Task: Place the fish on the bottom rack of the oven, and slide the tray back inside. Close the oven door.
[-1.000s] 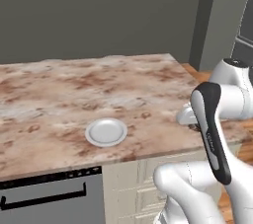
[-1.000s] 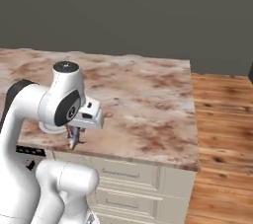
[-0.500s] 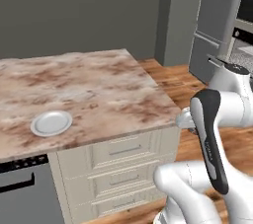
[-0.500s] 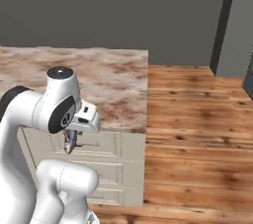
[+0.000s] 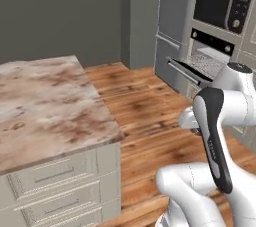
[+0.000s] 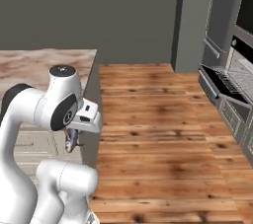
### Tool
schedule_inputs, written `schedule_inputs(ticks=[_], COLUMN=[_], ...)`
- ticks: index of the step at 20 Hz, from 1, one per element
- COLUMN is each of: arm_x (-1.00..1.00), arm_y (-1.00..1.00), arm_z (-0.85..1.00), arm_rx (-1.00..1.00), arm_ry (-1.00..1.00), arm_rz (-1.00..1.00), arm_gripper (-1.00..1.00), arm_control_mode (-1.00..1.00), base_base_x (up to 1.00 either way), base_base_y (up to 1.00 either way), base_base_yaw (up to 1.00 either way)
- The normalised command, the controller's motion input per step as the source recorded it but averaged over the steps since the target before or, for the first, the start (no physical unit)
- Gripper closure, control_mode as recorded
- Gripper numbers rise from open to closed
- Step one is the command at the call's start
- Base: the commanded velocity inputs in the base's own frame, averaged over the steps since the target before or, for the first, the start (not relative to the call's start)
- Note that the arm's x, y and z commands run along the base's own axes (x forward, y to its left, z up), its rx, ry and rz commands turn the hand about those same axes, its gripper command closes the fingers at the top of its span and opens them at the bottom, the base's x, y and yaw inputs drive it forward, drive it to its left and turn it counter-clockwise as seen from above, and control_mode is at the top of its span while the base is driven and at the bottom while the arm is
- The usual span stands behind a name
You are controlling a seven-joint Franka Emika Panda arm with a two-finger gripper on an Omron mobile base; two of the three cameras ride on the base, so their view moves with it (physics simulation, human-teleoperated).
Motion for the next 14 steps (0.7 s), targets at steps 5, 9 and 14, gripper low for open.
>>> schedule_inputs(ticks=[5, 9, 14], arm_x=[0.0, 0.0, 0.0], arm_y=[0.0, 0.0, 0.0], arm_z=[0.0, 0.0, 0.0], arm_rx=[0.0, 0.0, 0.0], arm_ry=[0.0, 0.0, 0.0], arm_rz=[0.0, 0.0, 0.0], arm_gripper=[1.0, 1.0, 1.0], arm_control_mode=[1.0, 1.0, 1.0], base_base_x=[0.11, 0.14, 0.62], base_base_y=[-1.0, -1.0, -0.93], base_base_yaw=[-0.21, -0.21, -0.21])
